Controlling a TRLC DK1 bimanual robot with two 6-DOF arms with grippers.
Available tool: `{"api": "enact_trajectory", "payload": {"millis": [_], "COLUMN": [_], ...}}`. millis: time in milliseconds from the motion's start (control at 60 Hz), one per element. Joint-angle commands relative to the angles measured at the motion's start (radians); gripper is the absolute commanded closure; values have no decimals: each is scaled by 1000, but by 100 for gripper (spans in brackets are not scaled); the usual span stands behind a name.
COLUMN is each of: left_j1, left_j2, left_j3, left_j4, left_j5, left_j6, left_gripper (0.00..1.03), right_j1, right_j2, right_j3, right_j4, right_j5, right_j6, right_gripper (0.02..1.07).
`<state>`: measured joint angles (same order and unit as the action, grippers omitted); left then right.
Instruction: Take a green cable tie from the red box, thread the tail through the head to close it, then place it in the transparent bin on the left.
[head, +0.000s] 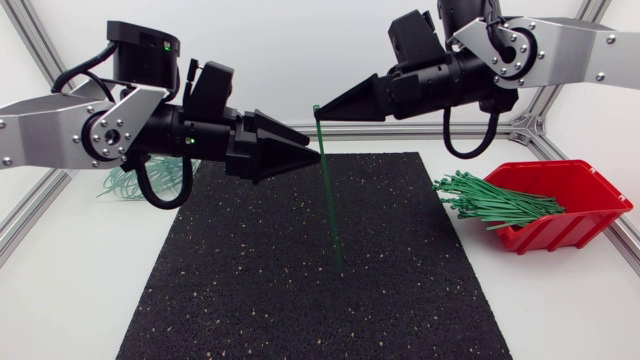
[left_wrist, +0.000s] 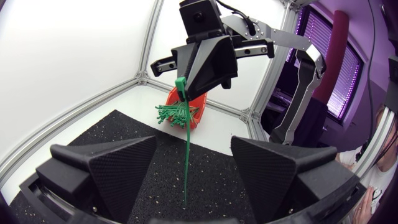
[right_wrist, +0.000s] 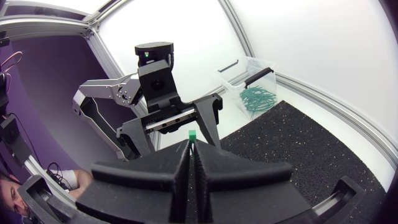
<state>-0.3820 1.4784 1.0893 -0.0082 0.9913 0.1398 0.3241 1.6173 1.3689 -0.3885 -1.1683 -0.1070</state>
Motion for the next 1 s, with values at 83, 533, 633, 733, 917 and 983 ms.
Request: {"api": "enact_trajectory", "payload": {"millis": [83,533,633,733,917,983], "left_j1": [8,6,2,-1,-14,-15], "left_j2": [23,39,40,45,46,48], "left_j3": [15,-22,-25,-22,-31,-32], "left_j4": [100,214,214,215,217,217], "left_j5": [15,23,23,23,23,23], "left_j6": [-82,-157,-155,-155,-155,-154], "left_gripper": [27,39,39,44,44,44], "right_j1": [3,7,7,7,7,7], "right_j2": [1,-33,-40,-45,-56,-57], "right_j3": [-39,-59,-60,-65,-79,-82], "right_j4": [13,25,27,40,66,76], "right_j5": [-13,-16,-16,-16,-14,-14], "right_j6": [24,30,33,41,56,63], "right_gripper": [101,101,102,101,101,101]}}
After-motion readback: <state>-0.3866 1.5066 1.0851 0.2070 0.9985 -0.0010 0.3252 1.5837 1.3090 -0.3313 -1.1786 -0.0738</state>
